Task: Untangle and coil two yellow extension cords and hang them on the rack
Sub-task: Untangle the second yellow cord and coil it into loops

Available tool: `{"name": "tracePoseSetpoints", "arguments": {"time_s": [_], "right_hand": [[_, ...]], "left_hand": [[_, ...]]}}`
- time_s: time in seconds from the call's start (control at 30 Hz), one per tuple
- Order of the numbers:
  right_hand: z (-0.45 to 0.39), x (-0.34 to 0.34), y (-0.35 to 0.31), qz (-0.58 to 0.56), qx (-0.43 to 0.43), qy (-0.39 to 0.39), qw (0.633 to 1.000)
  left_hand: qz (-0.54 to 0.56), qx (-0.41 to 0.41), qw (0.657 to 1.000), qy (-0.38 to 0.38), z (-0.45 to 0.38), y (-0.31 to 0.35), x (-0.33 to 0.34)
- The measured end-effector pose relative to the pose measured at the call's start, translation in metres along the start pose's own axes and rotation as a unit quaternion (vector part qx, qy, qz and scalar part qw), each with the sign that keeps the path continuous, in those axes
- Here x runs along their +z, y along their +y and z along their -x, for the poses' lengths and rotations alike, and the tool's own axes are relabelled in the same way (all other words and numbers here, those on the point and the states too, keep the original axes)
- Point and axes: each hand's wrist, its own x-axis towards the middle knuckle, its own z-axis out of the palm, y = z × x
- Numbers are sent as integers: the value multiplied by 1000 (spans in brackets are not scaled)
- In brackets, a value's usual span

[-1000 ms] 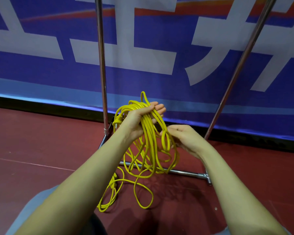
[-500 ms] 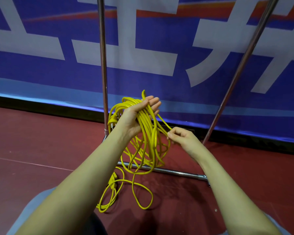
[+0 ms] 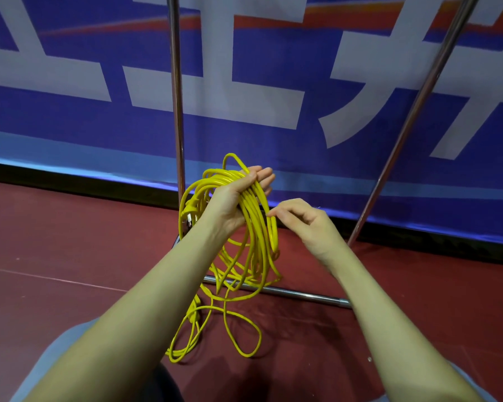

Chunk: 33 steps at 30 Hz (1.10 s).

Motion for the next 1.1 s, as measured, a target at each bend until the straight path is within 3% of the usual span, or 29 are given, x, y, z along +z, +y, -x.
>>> {"name": "tracePoseSetpoints", "arguments": {"time_s": [0.33,0.47,0.6,0.87,0.93,1.03,1.1], "right_hand": [[10,-17,5,-33,79,-1,996],[20,-30,10,93,82,-57,991],[20,-27,21,263,113,-65,956],[17,-19,35,384,171,-124,899],[17,-19,34,354,161,-110,915],[18,-19,29,195,163,-14,967],[17,-22,26,115,159,14,981]], "left_hand": [[16,20,998,49,-7,13,-9],[46,31,997,56,-11,24,-16],[64,17,996,58,-9,22,-16],[80,-6,995,55,-2,19,-5],[84,-8,995,52,-2,19,-4],[101,-11,994,45,-4,18,-8],[71,-6,997,37,-6,14,-10]]}}
